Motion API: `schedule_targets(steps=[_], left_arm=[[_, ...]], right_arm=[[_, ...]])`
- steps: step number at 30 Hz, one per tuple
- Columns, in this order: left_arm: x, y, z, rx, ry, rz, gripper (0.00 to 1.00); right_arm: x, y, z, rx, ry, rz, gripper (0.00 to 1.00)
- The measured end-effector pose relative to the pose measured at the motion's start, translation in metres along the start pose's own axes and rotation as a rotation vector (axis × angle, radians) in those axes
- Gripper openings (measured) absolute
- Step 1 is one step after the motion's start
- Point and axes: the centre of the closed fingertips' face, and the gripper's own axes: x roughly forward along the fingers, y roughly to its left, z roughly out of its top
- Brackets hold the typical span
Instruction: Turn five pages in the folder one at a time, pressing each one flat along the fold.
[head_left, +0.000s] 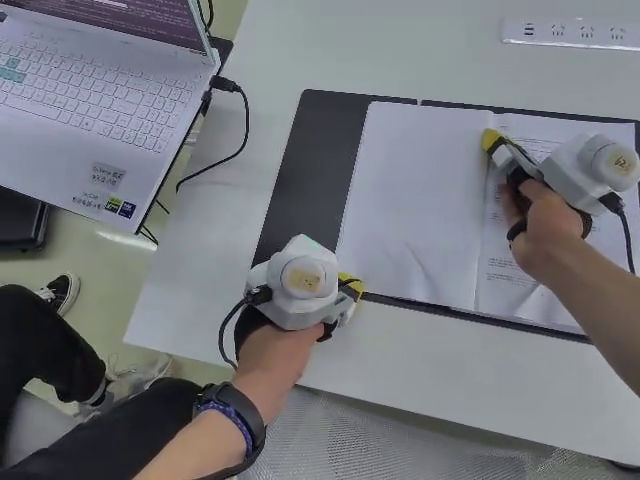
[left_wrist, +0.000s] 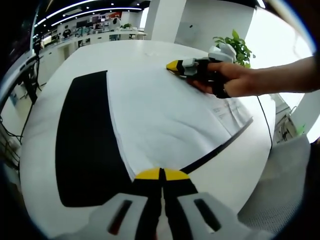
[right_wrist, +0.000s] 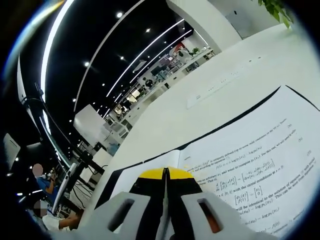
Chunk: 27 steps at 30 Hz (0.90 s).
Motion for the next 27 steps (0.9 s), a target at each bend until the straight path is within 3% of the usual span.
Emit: schedule_targets(steps=[6, 10, 13, 20, 27], left_arm=[[-0.001, -0.001, 0.0, 0.031, -0.015, 0.015, 0.0], [-0.001, 0.0, 0.0, 0.02, -0.023, 0.017, 0.0], [-0.001, 0.0, 0.0, 0.014, -0.022, 0.014, 0.0], [-0.002, 0.0, 0.0, 0.014, -0.026, 0.009, 0.0], [-0.002, 0.001, 0.0, 0.015, -0.019, 0.004, 0.0]], right_arm=[[0.012, -0.005, 0.013, 0.038, -0.035, -0.053, 0.0], [0.025, -0.006, 0.018, 0.009, -0.021, -0.074, 0.0], [0.043, -0.015, 0.027, -0.003, -0.011, -0.079, 0.0], [0.041, -0.018, 0.023, -0.034, 0.006, -0.052, 0.0], [0.026, -0.009, 0.009, -0.062, 0.019, -0.002, 0.0]])
